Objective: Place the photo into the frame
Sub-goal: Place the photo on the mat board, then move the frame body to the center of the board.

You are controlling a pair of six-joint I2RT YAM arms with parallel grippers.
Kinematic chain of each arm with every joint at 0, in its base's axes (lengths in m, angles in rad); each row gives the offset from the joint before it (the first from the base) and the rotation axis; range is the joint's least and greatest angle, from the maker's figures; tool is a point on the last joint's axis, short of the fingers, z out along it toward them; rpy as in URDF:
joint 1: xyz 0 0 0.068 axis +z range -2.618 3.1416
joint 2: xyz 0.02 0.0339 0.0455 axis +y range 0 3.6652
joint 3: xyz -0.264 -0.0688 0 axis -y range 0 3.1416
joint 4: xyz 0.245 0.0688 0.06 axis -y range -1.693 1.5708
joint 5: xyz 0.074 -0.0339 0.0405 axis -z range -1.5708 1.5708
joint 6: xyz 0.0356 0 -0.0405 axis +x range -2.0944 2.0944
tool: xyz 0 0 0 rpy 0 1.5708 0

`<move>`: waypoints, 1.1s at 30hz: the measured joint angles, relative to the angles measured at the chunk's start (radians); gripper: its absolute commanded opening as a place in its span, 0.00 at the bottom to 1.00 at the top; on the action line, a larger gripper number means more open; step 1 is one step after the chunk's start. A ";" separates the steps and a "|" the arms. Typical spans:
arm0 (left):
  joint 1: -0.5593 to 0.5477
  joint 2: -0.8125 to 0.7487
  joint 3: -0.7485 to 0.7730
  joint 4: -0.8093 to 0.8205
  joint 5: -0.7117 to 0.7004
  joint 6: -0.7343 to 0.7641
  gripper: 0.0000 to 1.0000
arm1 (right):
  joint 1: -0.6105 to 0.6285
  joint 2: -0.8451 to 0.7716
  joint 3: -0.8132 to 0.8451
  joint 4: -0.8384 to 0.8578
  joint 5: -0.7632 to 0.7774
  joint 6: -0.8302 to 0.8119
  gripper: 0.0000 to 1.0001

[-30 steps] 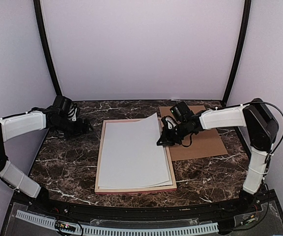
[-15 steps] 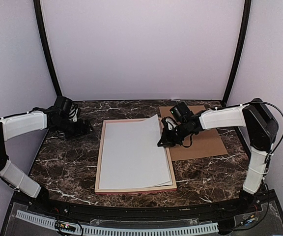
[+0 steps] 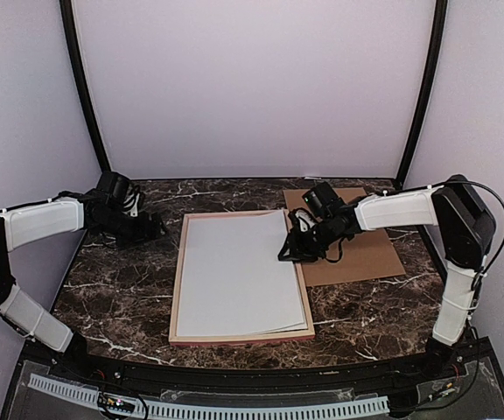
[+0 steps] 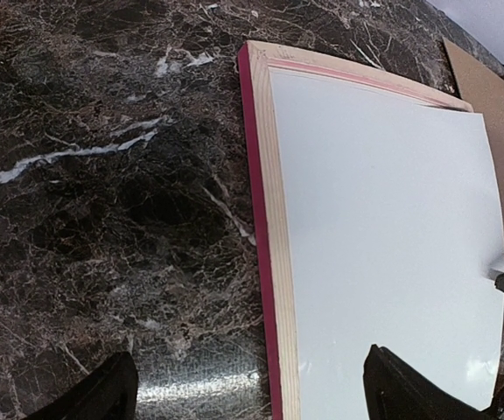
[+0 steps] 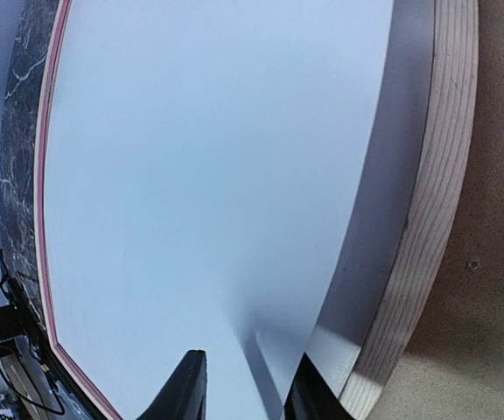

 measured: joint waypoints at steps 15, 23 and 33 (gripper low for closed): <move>-0.018 0.000 0.000 0.000 0.002 0.000 0.93 | -0.017 -0.002 0.009 -0.043 0.079 -0.038 0.64; -0.057 -0.001 0.000 0.000 0.008 -0.001 0.93 | -0.087 -0.096 -0.036 -0.068 0.160 -0.078 0.69; -0.140 0.077 0.026 0.006 -0.016 -0.009 0.81 | -0.280 -0.270 -0.184 -0.106 0.251 -0.132 0.69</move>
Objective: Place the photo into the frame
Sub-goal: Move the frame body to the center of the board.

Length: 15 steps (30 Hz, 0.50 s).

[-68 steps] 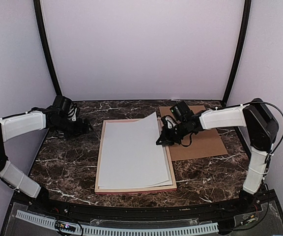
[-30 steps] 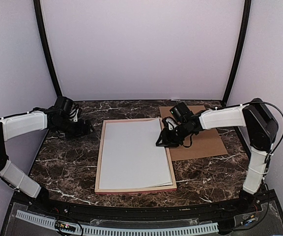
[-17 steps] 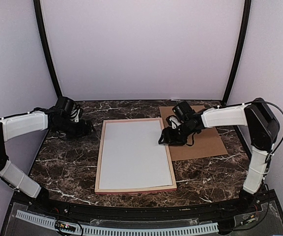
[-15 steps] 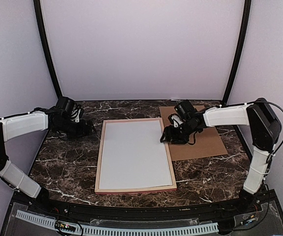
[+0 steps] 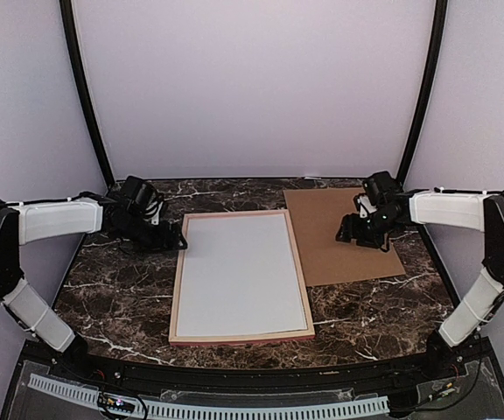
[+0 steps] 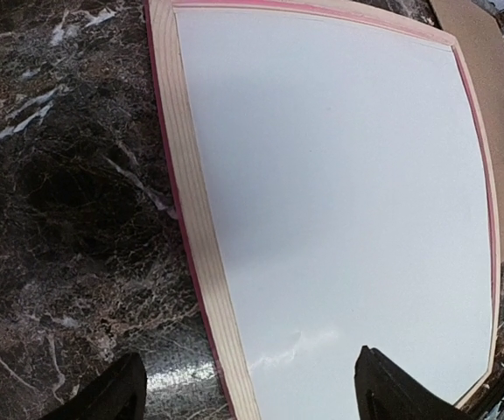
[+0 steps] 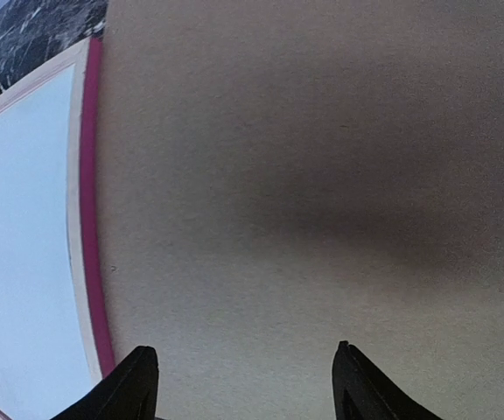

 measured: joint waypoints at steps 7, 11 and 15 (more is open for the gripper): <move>-0.029 0.128 0.052 -0.014 -0.047 0.014 0.70 | -0.052 -0.064 -0.054 -0.007 0.014 -0.018 0.69; -0.038 0.181 0.080 -0.021 -0.068 0.024 0.64 | -0.052 -0.064 -0.082 -0.005 0.011 -0.018 0.69; -0.045 0.217 0.098 -0.028 -0.085 0.030 0.55 | -0.053 -0.066 -0.101 -0.003 0.011 -0.018 0.69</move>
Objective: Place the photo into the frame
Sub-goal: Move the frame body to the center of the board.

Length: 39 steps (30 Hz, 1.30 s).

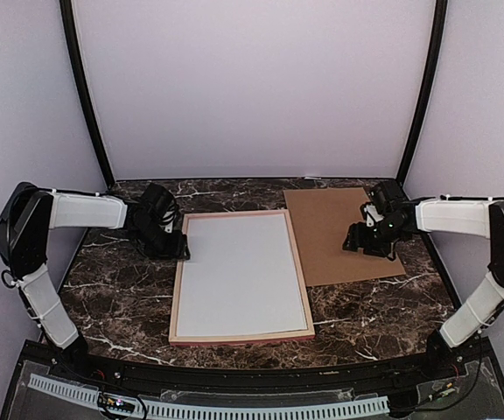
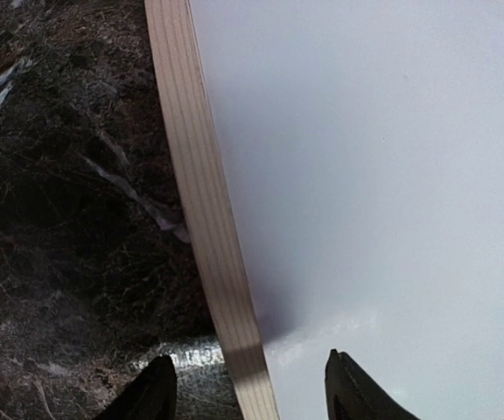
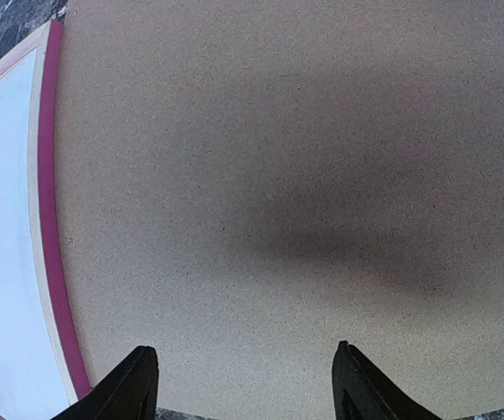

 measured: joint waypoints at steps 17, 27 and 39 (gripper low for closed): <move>-0.006 0.072 0.038 -0.030 -0.117 0.015 0.42 | -0.073 -0.066 -0.024 0.003 0.006 -0.025 0.70; 0.058 0.073 0.059 -0.080 -0.217 0.042 0.43 | -0.211 -0.066 -0.043 0.012 0.013 -0.047 0.71; 0.128 0.014 0.082 -0.119 -0.198 0.050 0.74 | -0.375 0.025 -0.041 0.043 0.054 -0.086 0.71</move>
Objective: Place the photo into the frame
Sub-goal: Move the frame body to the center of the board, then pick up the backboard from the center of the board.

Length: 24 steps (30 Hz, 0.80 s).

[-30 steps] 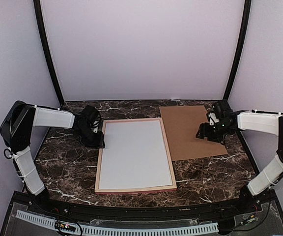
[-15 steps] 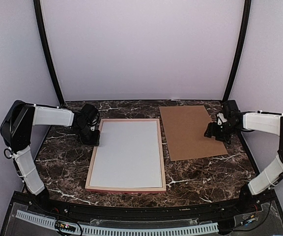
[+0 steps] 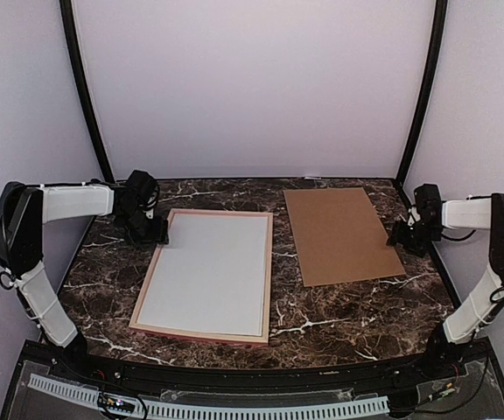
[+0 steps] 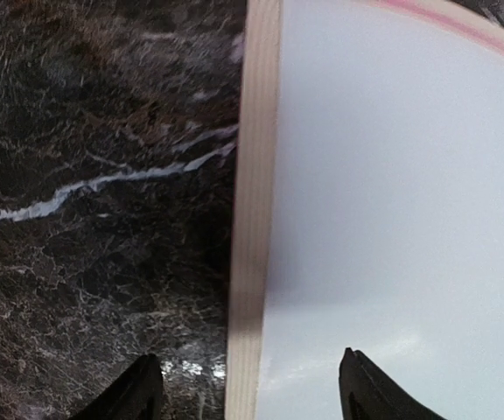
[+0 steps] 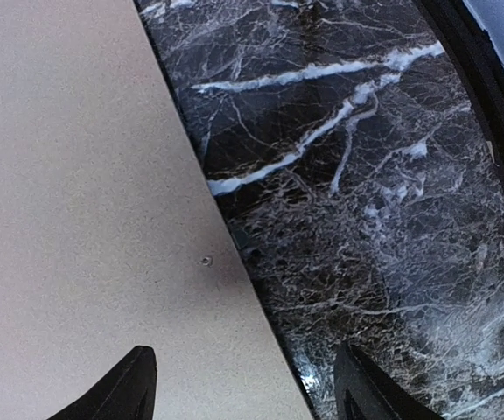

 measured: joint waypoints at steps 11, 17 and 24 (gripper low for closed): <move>-0.202 -0.128 0.080 0.196 0.240 -0.081 0.75 | -0.006 0.028 -0.015 0.051 -0.032 -0.006 0.69; -0.354 0.029 0.202 0.277 0.313 -0.119 0.76 | -0.011 0.041 -0.052 0.083 -0.072 -0.006 0.68; -0.497 0.291 0.441 0.290 0.323 -0.129 0.76 | -0.012 0.027 -0.093 0.148 -0.094 -0.005 0.67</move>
